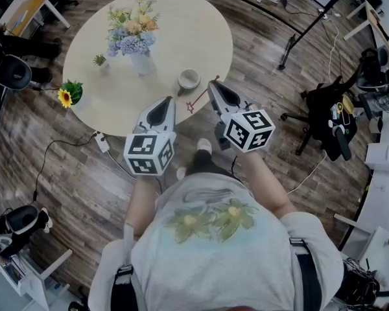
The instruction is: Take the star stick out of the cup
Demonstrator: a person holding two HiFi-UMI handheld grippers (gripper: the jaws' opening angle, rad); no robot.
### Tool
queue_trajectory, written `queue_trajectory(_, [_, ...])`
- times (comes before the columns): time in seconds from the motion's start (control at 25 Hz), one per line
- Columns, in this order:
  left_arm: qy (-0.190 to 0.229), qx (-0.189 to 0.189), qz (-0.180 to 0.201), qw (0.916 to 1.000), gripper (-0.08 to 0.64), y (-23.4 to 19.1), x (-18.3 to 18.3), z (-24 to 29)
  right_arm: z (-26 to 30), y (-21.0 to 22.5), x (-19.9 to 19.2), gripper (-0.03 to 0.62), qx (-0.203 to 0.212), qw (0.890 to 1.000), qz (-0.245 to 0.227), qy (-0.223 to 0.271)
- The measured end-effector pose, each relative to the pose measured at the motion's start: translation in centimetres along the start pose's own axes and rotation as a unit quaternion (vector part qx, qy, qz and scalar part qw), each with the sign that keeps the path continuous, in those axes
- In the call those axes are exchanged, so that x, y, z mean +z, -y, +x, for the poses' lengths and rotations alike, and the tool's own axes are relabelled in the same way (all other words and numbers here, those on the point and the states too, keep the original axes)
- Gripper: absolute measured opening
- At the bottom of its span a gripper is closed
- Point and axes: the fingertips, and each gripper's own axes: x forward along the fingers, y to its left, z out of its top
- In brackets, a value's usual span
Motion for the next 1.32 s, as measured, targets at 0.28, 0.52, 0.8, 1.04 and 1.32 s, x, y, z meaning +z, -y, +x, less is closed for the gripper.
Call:
queue_trajectory(0.28, [0.000,-0.005,-0.001,1.0000,0.003,0.2,0.0,0.0,0.3,-1.8,-1.0,0.031,0.011,0.998,-0.053,-0.022])
queue_trajectory(0.52, [0.001,-0.009,0.000,1.0000,0.002,0.1,0.1,0.2,0.9,-3.0,-1.8,0.031,0.029,0.995,-0.078,-0.045])
queue_trajectory(0.8, [0.000,-0.010,-0.005,0.9999,0.002,0.0,0.0,0.4,1.6,-3.9,-2.5,0.031,0.044,0.993,-0.092,-0.065])
queue_trajectory(1.04, [-0.006,-0.013,-0.007,0.9999,0.003,0.0,-0.6,0.7,2.0,-3.9,-2.9,0.031,0.048,0.992,-0.092,-0.073])
queue_trajectory(1.32, [-0.012,-0.012,-0.010,0.9998,0.003,-0.4,-0.9,0.9,2.2,-3.9,-2.9,0.031,0.047,0.991,-0.095,-0.076])
